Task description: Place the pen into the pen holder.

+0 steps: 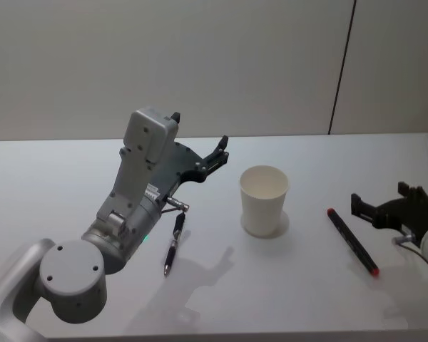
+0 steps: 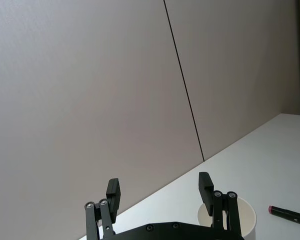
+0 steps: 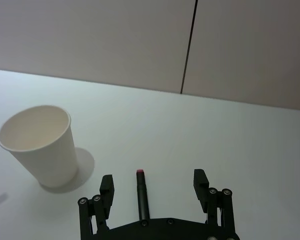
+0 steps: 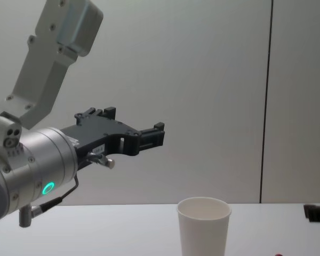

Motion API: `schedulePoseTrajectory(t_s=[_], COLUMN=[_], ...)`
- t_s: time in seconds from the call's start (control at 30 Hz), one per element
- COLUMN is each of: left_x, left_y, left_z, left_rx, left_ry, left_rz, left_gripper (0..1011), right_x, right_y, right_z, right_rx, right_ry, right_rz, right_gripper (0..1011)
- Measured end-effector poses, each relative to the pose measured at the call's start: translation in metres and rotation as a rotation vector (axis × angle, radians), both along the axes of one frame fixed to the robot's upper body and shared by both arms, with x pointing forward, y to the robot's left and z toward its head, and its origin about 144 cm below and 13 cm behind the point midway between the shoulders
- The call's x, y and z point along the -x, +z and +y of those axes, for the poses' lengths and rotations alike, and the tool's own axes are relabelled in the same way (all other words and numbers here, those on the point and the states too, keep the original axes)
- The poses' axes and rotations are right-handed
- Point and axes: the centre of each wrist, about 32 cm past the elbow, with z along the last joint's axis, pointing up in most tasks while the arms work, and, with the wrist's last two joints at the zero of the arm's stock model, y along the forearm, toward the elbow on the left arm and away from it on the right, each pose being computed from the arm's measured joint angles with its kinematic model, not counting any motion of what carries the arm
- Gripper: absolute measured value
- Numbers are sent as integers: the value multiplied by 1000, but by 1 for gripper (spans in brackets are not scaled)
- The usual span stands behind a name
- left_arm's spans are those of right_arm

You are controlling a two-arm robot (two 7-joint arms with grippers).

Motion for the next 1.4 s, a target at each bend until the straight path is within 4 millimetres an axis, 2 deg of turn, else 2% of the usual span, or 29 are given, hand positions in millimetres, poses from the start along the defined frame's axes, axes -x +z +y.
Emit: schedulePoseTrajectory(t_s=[0.57,1.4], left_x=[0,0], left_y=[0,0], left_z=[0,0], left_rx=[0,0], left_ry=[0,0], left_rz=[0,0], left_gripper=[1000,1000], right_x=[-17,-42], right_y=[-13,-35], right_z=[6,22], right_rx=[25,47], right_ry=[-4,-17], right_rz=[150,252], right_gripper=[1002,1002])
